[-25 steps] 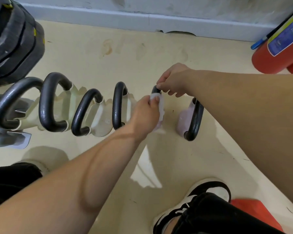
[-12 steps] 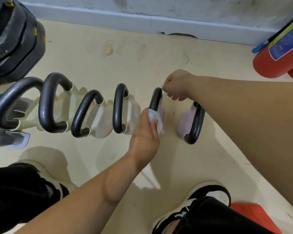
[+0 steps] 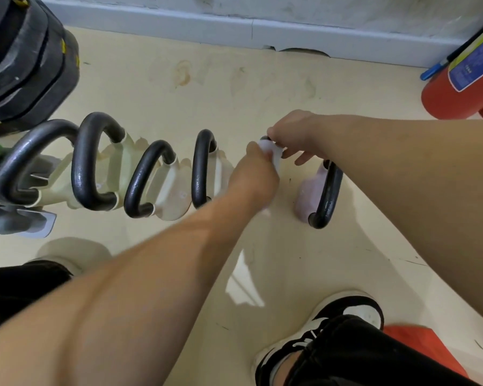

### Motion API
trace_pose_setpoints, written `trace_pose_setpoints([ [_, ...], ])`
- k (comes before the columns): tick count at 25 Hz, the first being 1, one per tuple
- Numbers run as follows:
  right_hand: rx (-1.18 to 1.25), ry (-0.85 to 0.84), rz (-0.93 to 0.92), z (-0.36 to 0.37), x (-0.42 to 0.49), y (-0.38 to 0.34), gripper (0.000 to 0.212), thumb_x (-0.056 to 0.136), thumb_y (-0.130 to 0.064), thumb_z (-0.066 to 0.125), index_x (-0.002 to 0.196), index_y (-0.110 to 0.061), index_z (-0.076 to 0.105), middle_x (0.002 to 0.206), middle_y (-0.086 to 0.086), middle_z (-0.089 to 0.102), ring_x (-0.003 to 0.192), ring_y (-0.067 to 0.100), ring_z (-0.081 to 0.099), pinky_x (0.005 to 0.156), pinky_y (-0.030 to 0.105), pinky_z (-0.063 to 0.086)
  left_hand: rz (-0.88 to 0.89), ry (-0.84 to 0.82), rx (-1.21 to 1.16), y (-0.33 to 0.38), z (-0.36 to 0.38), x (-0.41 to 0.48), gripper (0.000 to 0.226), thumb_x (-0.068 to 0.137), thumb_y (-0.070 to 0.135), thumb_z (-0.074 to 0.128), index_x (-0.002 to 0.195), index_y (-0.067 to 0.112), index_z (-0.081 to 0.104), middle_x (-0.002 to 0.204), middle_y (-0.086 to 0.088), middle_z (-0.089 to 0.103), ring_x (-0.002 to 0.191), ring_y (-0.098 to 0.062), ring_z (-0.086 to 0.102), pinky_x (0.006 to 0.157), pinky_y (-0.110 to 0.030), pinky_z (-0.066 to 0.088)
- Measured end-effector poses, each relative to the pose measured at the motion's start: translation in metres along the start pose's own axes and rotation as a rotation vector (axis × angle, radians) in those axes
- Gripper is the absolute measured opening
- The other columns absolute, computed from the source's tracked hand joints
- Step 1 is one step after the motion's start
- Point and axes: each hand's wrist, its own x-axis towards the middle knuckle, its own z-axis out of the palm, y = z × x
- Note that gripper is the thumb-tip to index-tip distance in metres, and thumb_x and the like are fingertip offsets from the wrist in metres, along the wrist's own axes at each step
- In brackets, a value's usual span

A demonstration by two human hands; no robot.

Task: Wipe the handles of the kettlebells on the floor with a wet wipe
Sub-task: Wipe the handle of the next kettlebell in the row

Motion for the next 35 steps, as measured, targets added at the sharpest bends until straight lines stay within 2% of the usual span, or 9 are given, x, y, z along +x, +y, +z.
trace_pose_setpoints([
  [5, -0.056, 0.019, -0.075, 0.002, -0.004, 0.003, 0.035, 0.100, -0.037, 0.057, 0.118, -0.010, 0.070, 0.116, 0.006, 0.071, 0.102, 0.019, 0.071, 0.090, 0.044, 0.060, 0.108, 0.111, -0.214, -0.060, 0.040, -0.066, 0.056, 0.109, 0.028, 0.036, 0.160, 0.023, 0.016, 0.156, -0.002, 0.041, 0.139, -0.022, 0.047, 0.111, -0.040, 0.042],
  [10, -0.078, 0.046, -0.089, 0.005, -0.004, 0.004, 0.035, 0.101, -0.039, 0.056, 0.117, -0.013, 0.072, 0.118, 0.008, 0.071, 0.103, 0.022, 0.072, 0.091, 0.045, 0.060, -0.033, 0.147, -0.036, -0.018, 0.022, -0.030, 0.031, 0.104, 0.017, 0.039, 0.132, 0.004, 0.042, 0.111, -0.014, 0.058, 0.097, -0.033, 0.059, 0.076, -0.037, 0.045],
  [14, -0.122, 0.045, -0.055, 0.008, -0.008, 0.001, 0.039, 0.100, -0.042, 0.053, 0.117, -0.013, 0.073, 0.117, 0.013, 0.072, 0.105, 0.030, 0.071, 0.091, 0.046, 0.060, 0.042, -0.135, 0.197, 0.016, -0.011, -0.006, 0.038, 0.105, 0.013, 0.042, 0.142, 0.002, 0.042, 0.143, -0.014, 0.049, 0.128, -0.029, 0.051, 0.096, -0.031, 0.044],
  [16, -0.130, 0.054, -0.067, 0.011, -0.008, -0.001, 0.040, 0.102, -0.041, 0.051, 0.116, -0.011, 0.073, 0.117, 0.015, 0.072, 0.106, 0.033, 0.071, 0.090, 0.046, 0.060, 0.169, -0.138, 0.310, 0.009, -0.015, 0.004, 0.039, 0.104, 0.011, 0.031, 0.141, 0.005, 0.043, 0.130, -0.010, 0.055, 0.115, -0.021, 0.055, 0.090, -0.026, 0.045],
  [18, -0.108, 0.066, -0.065, 0.013, -0.007, 0.000, 0.038, 0.102, -0.041, 0.051, 0.112, -0.011, 0.073, 0.115, 0.014, 0.072, 0.106, 0.033, 0.071, 0.089, 0.047, 0.060, 0.244, -0.009, 0.164, -0.016, -0.004, -0.022, 0.049, 0.100, 0.019, 0.014, 0.143, 0.019, 0.038, 0.116, -0.007, 0.058, 0.091, -0.009, 0.054, 0.078, -0.015, 0.044],
  [22, -0.091, 0.079, -0.057, 0.013, -0.004, 0.002, 0.037, 0.100, -0.042, 0.055, 0.110, -0.012, 0.073, 0.112, 0.014, 0.073, 0.103, 0.031, 0.072, 0.088, 0.046, 0.061, 0.096, 0.014, -0.109, -0.051, 0.022, -0.071, 0.062, 0.107, 0.014, 0.039, 0.162, 0.022, 0.011, 0.154, 0.006, 0.039, 0.137, -0.014, 0.046, 0.116, -0.028, 0.031],
  [26, -0.055, 0.091, -0.063, 0.014, -0.004, 0.003, 0.035, 0.101, -0.040, 0.055, 0.111, -0.012, 0.073, 0.113, 0.016, 0.073, 0.104, 0.030, 0.072, 0.088, 0.046, 0.061, 0.053, 0.093, -0.051, -0.038, 0.019, -0.052, 0.055, 0.106, 0.022, 0.045, 0.156, 0.014, 0.026, 0.144, -0.005, 0.052, 0.126, -0.025, 0.057, 0.099, -0.030, 0.044],
  [32, -0.096, 0.087, -0.041, 0.014, -0.005, 0.000, 0.038, 0.102, -0.040, 0.053, 0.113, -0.010, 0.073, 0.115, 0.017, 0.072, 0.104, 0.033, 0.072, 0.090, 0.047, 0.061, -0.191, -0.247, -0.062, 0.007, -0.017, 0.008, 0.036, 0.104, 0.016, 0.046, 0.133, -0.002, 0.055, 0.130, -0.020, 0.063, 0.120, -0.038, 0.062, 0.076, -0.033, 0.046],
  [35, -0.111, 0.076, -0.039, 0.013, -0.007, -0.001, 0.038, 0.102, -0.040, 0.053, 0.114, -0.010, 0.073, 0.115, 0.017, 0.072, 0.103, 0.034, 0.072, 0.090, 0.047, 0.061, -0.030, -0.076, -0.194, -0.014, -0.001, -0.016, 0.035, 0.103, 0.017, 0.048, 0.135, 0.003, 0.047, 0.119, -0.018, 0.064, 0.110, -0.037, 0.064, 0.077, -0.034, 0.047],
])
